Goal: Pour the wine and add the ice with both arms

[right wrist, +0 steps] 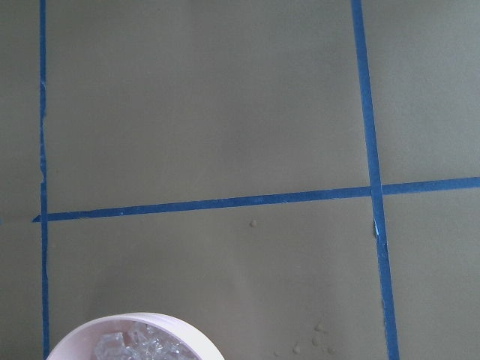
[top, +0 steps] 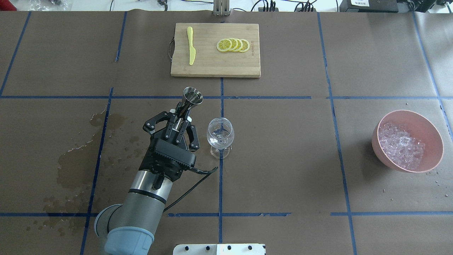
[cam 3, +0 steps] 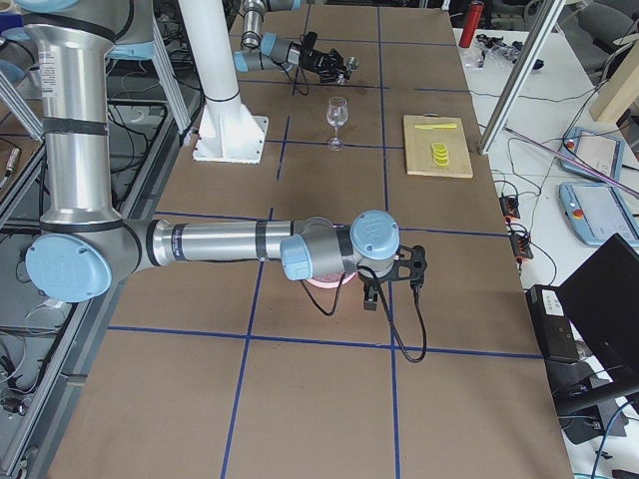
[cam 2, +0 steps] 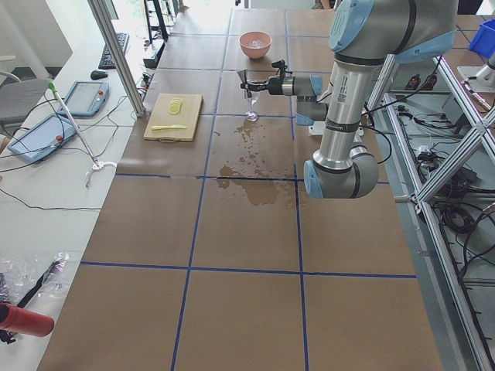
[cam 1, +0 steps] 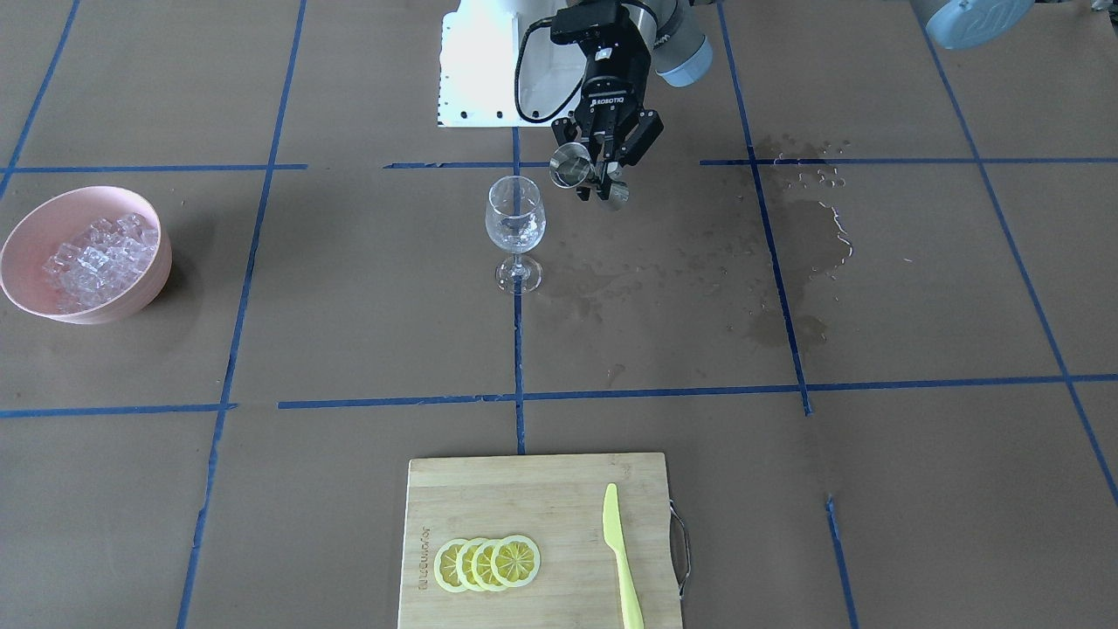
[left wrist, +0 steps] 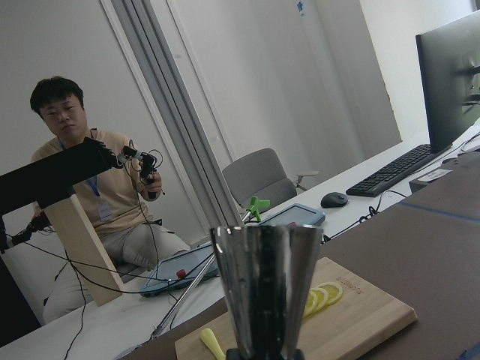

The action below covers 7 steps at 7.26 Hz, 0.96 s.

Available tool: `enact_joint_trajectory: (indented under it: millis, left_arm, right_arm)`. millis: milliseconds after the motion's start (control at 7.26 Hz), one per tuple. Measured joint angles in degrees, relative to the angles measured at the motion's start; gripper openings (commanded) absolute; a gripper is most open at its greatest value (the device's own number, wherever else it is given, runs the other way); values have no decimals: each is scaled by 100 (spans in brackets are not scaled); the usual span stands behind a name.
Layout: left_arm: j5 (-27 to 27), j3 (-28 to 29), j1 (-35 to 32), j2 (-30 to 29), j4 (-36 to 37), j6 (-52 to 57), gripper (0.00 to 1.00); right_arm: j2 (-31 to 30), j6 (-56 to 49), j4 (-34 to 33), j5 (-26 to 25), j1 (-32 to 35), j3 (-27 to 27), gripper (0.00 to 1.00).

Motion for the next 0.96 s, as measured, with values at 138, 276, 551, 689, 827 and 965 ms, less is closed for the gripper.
enact_joint_trajectory:
  millis: [138,276,551,689,827,965]
  left_arm:
    - [6,-10,16,-17,3,390,0]
    - [9,-37,39,-29,5,794,0]
    - [10,-73,117,-39,4,1399,0]
    - [13,-74,149,-41,10,1640,0]
    - [16,-58,169,-42,15,1818,0]
    - [27,-30,176,-42,18,1938,0]
  right_arm:
    - [-1,0,-1,0,0,0,100]
    - [-1,0,-8,0,0,0,100]
    - [-1,0,-19,0,0,-3,100]
    - [-1,0,-23,0,0,-6,100]
    - [-1,0,-25,0,0,-11,100]
    - [-1,0,-26,0,0,-14,100]
